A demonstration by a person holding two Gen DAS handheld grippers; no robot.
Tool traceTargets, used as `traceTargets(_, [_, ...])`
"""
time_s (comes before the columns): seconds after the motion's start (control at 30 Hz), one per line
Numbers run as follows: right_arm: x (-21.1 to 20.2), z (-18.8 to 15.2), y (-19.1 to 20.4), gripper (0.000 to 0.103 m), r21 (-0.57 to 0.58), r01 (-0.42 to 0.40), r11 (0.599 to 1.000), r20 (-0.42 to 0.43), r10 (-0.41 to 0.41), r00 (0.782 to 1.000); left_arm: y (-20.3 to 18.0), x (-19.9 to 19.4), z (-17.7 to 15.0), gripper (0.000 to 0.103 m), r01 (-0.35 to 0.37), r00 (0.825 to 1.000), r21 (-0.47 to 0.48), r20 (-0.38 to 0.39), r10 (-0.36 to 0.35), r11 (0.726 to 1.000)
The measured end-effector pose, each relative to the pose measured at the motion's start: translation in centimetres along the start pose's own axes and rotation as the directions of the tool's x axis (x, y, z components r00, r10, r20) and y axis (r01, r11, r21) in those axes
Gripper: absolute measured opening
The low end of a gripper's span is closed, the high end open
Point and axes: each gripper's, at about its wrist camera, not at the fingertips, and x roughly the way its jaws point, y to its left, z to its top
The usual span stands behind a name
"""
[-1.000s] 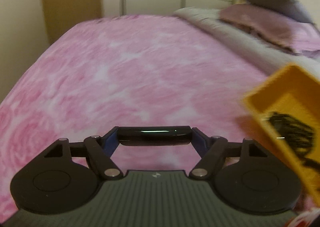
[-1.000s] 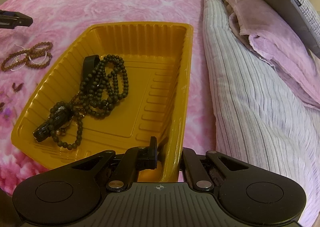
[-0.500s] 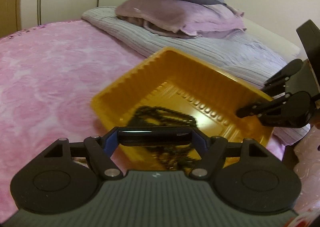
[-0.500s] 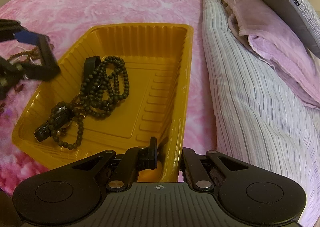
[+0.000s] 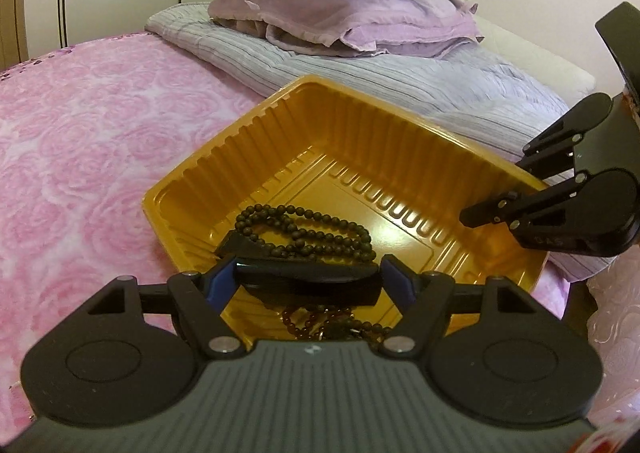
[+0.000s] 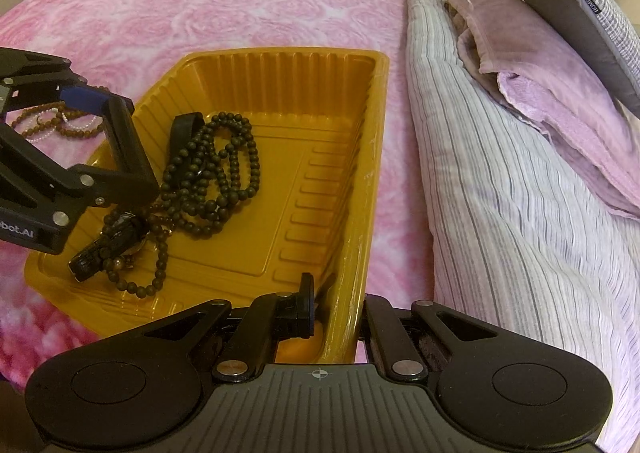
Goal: Organize jewelry
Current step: 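Carry the black case into the tray and open the left tool, then move the left tool back toward the light bead bracelet on the bed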
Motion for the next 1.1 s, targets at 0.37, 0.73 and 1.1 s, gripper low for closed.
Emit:
traceTargets(0.37, [0.0,0.0,0.2,0.006,-0.004,0.004,1.000,0.001,-0.004,1.000,1.3,-2.5,-0.1,0.081,-0.036,0.998,-0.021,0.043,0.037,0.999])
traceTargets(0.73, [-0.2,-0.1,0.2,0.005,-0.006,0.006,1.000,0.006,-0.006,1.000,6.9,-9.4,-5.5,0.081,-0.261,0.963,-0.088,0.048,0.265,0.961])
traceTargets(1.1, [-0.3,-0.1,0.3,0.005,-0.011,0.010,1.000,0.005,-0.010,1.000,6.8,-10.8,-10.1,0.051,-0.338,0.941,-0.078,-0.010,0.338,0.938])
